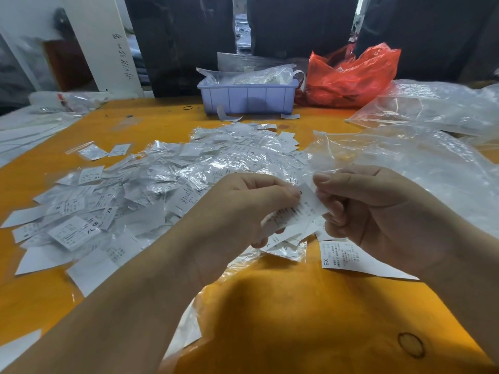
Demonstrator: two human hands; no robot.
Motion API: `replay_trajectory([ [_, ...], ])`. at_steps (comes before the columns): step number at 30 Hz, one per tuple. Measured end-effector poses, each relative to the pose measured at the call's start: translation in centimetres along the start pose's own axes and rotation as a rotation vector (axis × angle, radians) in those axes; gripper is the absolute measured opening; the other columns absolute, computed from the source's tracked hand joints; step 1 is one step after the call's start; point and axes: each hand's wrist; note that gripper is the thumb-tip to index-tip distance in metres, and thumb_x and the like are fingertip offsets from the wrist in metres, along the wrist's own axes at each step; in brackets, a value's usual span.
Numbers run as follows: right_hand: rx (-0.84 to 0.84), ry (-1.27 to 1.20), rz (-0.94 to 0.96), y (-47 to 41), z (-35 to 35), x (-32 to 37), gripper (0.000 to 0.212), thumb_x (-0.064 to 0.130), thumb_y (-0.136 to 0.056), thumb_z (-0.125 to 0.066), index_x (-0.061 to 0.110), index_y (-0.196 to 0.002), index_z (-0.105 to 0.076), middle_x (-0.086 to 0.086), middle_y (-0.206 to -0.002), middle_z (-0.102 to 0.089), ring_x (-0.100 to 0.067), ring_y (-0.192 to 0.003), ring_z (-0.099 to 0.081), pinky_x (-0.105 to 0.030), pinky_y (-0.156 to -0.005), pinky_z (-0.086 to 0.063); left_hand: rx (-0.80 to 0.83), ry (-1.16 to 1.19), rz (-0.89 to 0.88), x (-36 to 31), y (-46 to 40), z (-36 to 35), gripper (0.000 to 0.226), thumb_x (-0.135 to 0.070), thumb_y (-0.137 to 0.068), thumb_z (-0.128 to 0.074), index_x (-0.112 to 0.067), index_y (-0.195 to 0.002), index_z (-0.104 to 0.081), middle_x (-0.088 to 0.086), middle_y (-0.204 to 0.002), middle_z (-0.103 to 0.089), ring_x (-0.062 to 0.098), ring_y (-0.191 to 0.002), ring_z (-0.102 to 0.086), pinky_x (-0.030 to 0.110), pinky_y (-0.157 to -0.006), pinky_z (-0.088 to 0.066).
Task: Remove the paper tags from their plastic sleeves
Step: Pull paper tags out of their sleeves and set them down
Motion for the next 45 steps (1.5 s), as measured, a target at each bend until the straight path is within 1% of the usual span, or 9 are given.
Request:
replay_trajectory([
  [7,0.078,0.023,-0.014,0.2,0.1,-0.1,0.031,0.028,-0.066,-0.077,0.007,-0.061,-0.055,-0.005,-0.054,-0.044,-0.015,-0.051,-0.037,-0.024,-0.047,-0.032,0.005,0.052,0.027,-0.1,0.0,0.1,0.015,-0.025,-0.073,-0.064,-0.016,-0.064,-0.073,-0.002,-0.055,-0.057,0.007,-0.045,-0.049,0.02,-0.044,-0.039],
  [13,0.118,0.092,0.004,0.4,-0.1,0.3,0.021,0.02,-0.07,-0.076,0.016,-0.055,-0.063,-0.004,-0.055,-0.045,-0.015,-0.052,-0.038,-0.023,-0.047,-0.034,-0.047,0.053,0.066,-0.1,-0.1,0.1,0.026,-0.013,-0.087,-0.062,-0.013,-0.062,-0.071,0.001,-0.054,-0.051,0.009,-0.045,-0.044,0.02,-0.043,-0.037],
  [22,0.089,0.224,0.012,0.4,-0.1,0.4,0.018,0.026,-0.07,-0.073,0.019,-0.053,-0.069,0.002,-0.053,-0.049,-0.012,-0.052,-0.043,-0.023,-0.05,-0.039,-0.124,0.092,0.027,0.2,-0.2,0.2,0.02,-0.016,-0.09,-0.061,-0.013,-0.073,-0.07,-0.002,-0.052,-0.051,0.008,-0.045,-0.044,0.02,-0.043,-0.036],
  [27,0.056,0.251,0.016,0.4,0.0,0.2,0.024,0.028,-0.068,-0.075,0.004,-0.074,-0.075,0.0,-0.054,-0.051,-0.014,-0.052,-0.044,-0.022,-0.048,-0.039,-0.128,0.137,0.003,0.5,-0.3,0.1,0.018,-0.016,-0.093,-0.06,-0.009,-0.079,-0.069,-0.002,-0.051,-0.051,0.007,-0.044,-0.042,0.019,-0.042,-0.034],
  [31,0.025,0.296,0.055,0.4,-0.3,0.1,0.028,0.027,-0.069,-0.083,0.001,-0.074,-0.073,-0.001,-0.054,-0.052,-0.014,-0.051,-0.045,-0.022,-0.048,-0.039,-0.136,0.157,-0.004,0.8,-0.4,0.0,0.017,-0.018,-0.091,-0.06,-0.006,-0.087,-0.071,-0.001,-0.053,-0.054,0.006,-0.044,-0.045,0.018,-0.041,-0.036],
  [37,0.023,0.278,0.062,0.3,-0.5,-0.1,0.031,0.029,-0.071,-0.072,-0.002,-0.076,-0.071,-0.003,-0.055,-0.052,-0.014,-0.051,-0.045,-0.021,-0.047,-0.04,-0.111,0.173,0.027,0.9,-0.5,-0.3,0.019,-0.027,-0.088,-0.062,-0.009,-0.088,-0.07,-0.003,-0.058,-0.058,0.007,-0.05,-0.05,0.019,-0.046,-0.04],
  [40,0.046,0.261,0.027,0.3,-0.5,-0.2,0.033,0.03,-0.072,-0.071,-0.003,-0.078,-0.071,-0.004,-0.058,-0.052,-0.015,-0.052,-0.046,-0.021,-0.049,-0.04,-0.111,0.065,-0.017,0.9,-0.3,-0.3,0.026,-0.032,-0.087,-0.061,-0.009,-0.09,-0.072,-0.003,-0.064,-0.061,0.009,-0.056,-0.051,0.021,-0.051,-0.041],
  [43,0.033,0.261,0.017,0.3,-0.4,-0.2,0.035,0.03,-0.073,-0.071,-0.005,-0.074,-0.066,-0.005,-0.06,-0.053,-0.015,-0.054,-0.048,-0.022,-0.05,-0.042,-0.084,-0.069,-0.091,0.8,0.0,-0.5,0.019,-0.024,-0.095,-0.057,-0.013,-0.092,-0.073,-0.014,-0.059,-0.062,-0.004,-0.053,-0.054,0.011,-0.05,-0.042],
  [45,0.004,0.24,0.026,0.3,-0.4,-0.1,0.026,0.029,-0.073,-0.069,0.003,-0.072,-0.067,-0.004,-0.062,-0.054,-0.015,-0.056,-0.049,-0.022,-0.05,-0.043,-0.076,-0.09,-0.113,0.7,0.1,-0.4,0.017,-0.021,-0.095,-0.058,-0.014,-0.096,-0.074,-0.014,-0.061,-0.063,-0.005,-0.053,-0.054,0.008,-0.049,-0.04],
])
Point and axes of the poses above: each hand's wrist, its own y-axis away from the middle knuckle, its own z-axis out of the back of the hand, x = y × z
